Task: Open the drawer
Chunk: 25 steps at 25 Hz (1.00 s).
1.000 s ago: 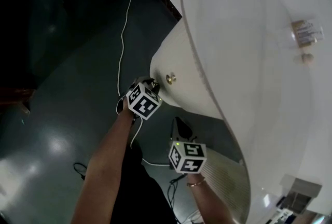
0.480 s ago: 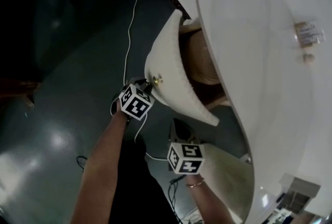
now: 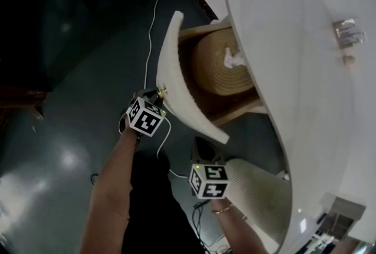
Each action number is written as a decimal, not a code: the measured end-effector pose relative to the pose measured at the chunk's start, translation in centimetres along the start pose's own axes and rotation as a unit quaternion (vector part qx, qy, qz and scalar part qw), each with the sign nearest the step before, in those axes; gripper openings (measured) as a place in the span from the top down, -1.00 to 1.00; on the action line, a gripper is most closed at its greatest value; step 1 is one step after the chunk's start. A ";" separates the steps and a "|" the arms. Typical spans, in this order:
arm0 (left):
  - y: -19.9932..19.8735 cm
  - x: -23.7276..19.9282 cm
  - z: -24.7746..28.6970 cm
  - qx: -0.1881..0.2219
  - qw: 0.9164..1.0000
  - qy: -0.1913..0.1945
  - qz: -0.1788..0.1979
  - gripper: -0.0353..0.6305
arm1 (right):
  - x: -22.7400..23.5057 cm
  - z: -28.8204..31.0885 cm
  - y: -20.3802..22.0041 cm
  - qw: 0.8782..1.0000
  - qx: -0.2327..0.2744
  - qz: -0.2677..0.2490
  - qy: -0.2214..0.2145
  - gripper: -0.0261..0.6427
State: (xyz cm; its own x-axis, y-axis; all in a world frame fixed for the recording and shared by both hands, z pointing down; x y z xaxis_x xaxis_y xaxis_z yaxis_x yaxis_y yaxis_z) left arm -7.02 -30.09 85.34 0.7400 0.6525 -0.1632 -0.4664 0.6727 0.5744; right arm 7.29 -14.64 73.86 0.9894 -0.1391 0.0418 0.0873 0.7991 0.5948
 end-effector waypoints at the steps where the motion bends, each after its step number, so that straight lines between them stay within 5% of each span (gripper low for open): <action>1: 0.2 -0.1 -0.2 0.000 1.000 -0.002 -0.001 0.61 | -0.1 -0.1 0.2 1.000 -0.001 0.000 0.000 0.91; 8: 1.3 -1.0 -1.0 -0.003 1.000 -0.016 -0.012 0.61 | -1.0 -0.5 0.9 1.000 -0.008 0.000 -0.003 0.91; 18: 4.7 -0.7 -4.1 -0.066 0.994 -0.029 -0.081 0.70 | -2.1 -1.6 0.9 1.000 -0.012 0.002 -0.019 0.91; 25: 6.4 0.5 -8.6 -0.061 0.989 -0.047 -0.123 0.80 | -3.0 -3.5 0.5 1.000 -0.010 -0.004 -0.027 0.91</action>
State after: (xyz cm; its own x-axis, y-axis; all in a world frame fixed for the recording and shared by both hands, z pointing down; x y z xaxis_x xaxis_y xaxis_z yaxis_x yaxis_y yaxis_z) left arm -13.78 -22.50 82.06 0.8776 0.4325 -0.2069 -0.3179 0.8480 0.4240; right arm 4.77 -11.84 71.24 0.9809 -0.1767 0.0814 0.0979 0.8098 0.5785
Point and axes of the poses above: the fingertips, and each gripper's own axes: z forward along the fingers, x to its right, y out of its underside, the point moved 5 cm from there along -z, backward along the fingers, and after that the axes turned 2 degrees about -z, right-handed, at the moved point
